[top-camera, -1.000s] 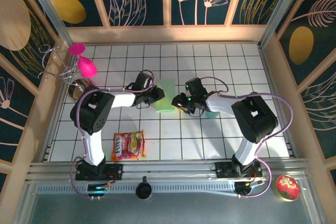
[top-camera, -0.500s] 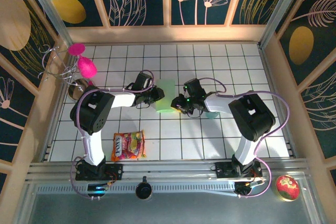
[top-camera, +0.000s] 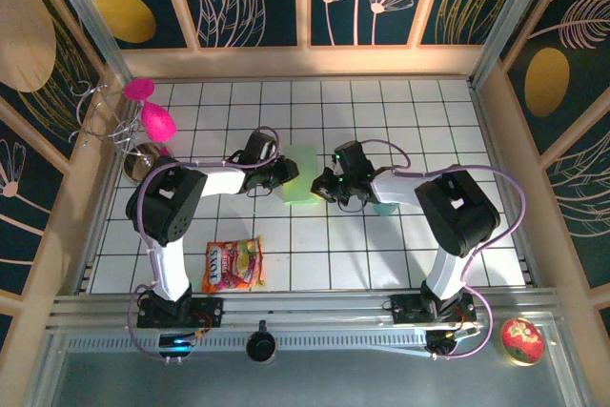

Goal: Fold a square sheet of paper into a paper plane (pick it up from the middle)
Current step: Fold the triangle a second time at the center of the table.

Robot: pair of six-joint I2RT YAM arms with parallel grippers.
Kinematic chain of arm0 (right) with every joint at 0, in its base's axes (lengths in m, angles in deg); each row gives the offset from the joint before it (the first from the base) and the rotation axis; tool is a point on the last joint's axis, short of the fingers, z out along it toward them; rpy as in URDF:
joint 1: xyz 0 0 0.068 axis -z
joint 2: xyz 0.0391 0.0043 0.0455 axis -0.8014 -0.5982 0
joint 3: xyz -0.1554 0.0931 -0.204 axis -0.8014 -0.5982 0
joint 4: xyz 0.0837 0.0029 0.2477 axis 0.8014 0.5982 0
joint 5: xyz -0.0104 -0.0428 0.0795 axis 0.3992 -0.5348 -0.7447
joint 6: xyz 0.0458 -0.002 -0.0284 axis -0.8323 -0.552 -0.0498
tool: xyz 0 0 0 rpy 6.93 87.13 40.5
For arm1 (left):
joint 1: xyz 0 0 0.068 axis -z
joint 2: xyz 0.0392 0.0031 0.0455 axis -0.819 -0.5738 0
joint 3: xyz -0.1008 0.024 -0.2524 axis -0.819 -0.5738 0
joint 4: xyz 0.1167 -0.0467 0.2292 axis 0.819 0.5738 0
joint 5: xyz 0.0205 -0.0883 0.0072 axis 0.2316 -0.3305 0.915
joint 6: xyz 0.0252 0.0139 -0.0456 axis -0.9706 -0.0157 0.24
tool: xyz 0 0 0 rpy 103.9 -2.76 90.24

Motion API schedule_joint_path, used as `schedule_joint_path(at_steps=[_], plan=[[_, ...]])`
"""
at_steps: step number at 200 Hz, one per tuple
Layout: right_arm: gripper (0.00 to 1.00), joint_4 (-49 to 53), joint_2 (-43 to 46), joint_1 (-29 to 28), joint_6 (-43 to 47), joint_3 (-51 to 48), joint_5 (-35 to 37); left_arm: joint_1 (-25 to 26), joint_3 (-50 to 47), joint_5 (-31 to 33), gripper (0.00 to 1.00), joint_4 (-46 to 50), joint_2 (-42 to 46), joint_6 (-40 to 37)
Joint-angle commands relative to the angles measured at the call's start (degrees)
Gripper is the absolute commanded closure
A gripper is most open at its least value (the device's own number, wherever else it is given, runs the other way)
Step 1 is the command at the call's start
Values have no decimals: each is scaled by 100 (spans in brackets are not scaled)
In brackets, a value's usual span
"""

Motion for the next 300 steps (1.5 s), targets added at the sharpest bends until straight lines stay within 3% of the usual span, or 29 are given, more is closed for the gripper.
schedule_joint_path(at_steps=[1,120,194,266,300], plan=[[94,168,149,-23,-1,-88,157,-67,136,45,76,115,257,-250],[100,105,227,-8,107,-117,42,-164,348,-56,86,333,-415,-434],[100,-894,-209,-35,-79,151,-521,-168,140,14,90,295,-396,-392],[100,-1179,-670,-103,-311,475,-273,-164,206,-45,90,275,-194,-406],[100,-701,-755,-154,-153,652,-72,-214,441,167,82,592,105,-714]])
